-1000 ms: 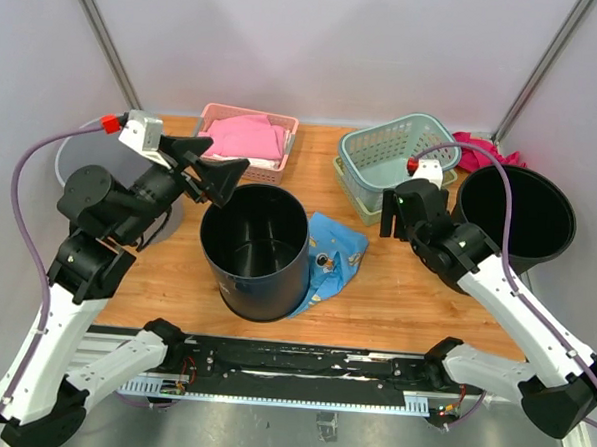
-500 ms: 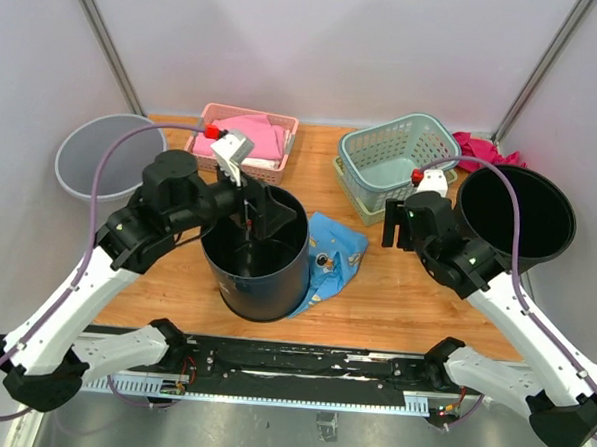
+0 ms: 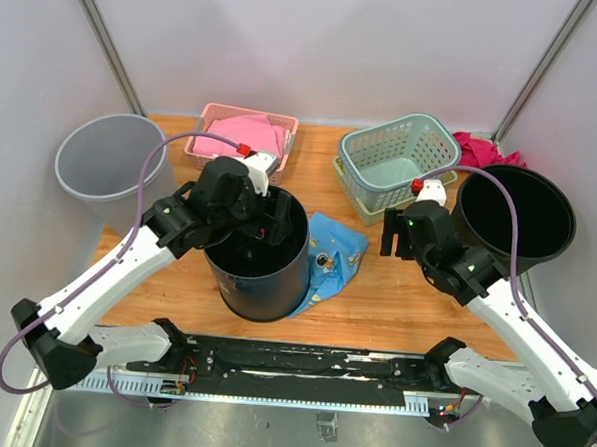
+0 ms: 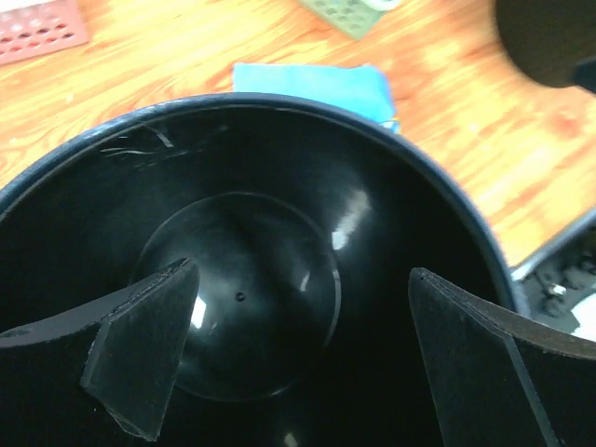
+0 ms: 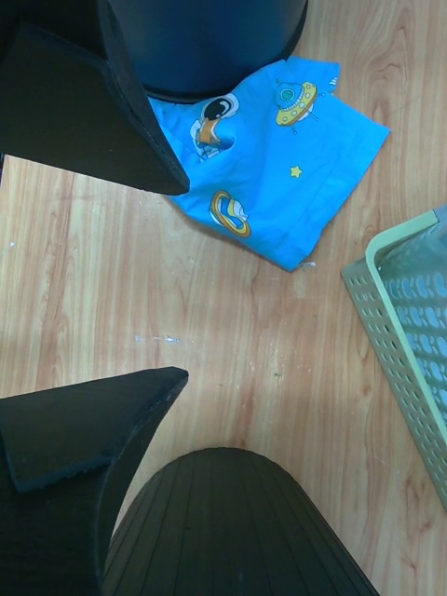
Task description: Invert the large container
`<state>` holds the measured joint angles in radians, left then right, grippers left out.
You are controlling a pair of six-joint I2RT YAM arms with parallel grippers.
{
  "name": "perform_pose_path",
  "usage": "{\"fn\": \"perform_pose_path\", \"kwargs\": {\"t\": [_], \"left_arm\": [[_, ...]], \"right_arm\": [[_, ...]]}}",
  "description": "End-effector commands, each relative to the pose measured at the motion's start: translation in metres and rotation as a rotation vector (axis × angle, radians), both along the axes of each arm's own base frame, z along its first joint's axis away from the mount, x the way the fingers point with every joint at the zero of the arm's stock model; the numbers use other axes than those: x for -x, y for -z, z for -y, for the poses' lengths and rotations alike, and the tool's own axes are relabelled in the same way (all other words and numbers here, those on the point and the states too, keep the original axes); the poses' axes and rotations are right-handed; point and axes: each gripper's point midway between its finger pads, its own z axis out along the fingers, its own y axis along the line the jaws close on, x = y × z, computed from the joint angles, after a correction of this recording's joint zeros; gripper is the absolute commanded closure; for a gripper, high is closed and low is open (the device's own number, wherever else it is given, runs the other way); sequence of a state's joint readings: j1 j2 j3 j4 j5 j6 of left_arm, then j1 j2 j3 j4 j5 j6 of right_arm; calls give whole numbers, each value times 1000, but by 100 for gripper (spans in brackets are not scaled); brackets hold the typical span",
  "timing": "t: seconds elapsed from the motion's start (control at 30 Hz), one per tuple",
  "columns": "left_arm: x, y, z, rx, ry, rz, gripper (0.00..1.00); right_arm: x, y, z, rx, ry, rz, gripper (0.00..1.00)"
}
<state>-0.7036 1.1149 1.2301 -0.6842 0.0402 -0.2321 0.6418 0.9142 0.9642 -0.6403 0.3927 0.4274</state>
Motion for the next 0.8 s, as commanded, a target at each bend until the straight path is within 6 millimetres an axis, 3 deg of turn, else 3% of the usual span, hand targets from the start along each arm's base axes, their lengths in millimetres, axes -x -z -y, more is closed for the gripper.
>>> {"fn": "perform_pose_path", "kwargs": {"t": [0.0,0.13,0.3,0.43,0.53,0.6,0.77], "left_arm": [[-35,22,-27,-132,-146,30,1],[-77,20,-36,-62,-180,53,1],[-123,12,-17,-86,-166,87,1],[-147,-12,6,-41,-118,142,1],[-161,-29,23,10,-78,178,1],[-172,-40,32,23,-62,205,1],[-204,-58,54,37,-24,258,1]], "right_arm": [[5,-3,-11,-61,-18,0,23],[5,-29,-7,-53,-39,44,23],[2,-98,-1,-29,-73,156,23],[-1,-138,41,151,38,241,23],[-1,-147,78,291,162,261,16],[-3,-144,90,305,178,233,15],[-10,-110,111,214,190,59,14]]}}
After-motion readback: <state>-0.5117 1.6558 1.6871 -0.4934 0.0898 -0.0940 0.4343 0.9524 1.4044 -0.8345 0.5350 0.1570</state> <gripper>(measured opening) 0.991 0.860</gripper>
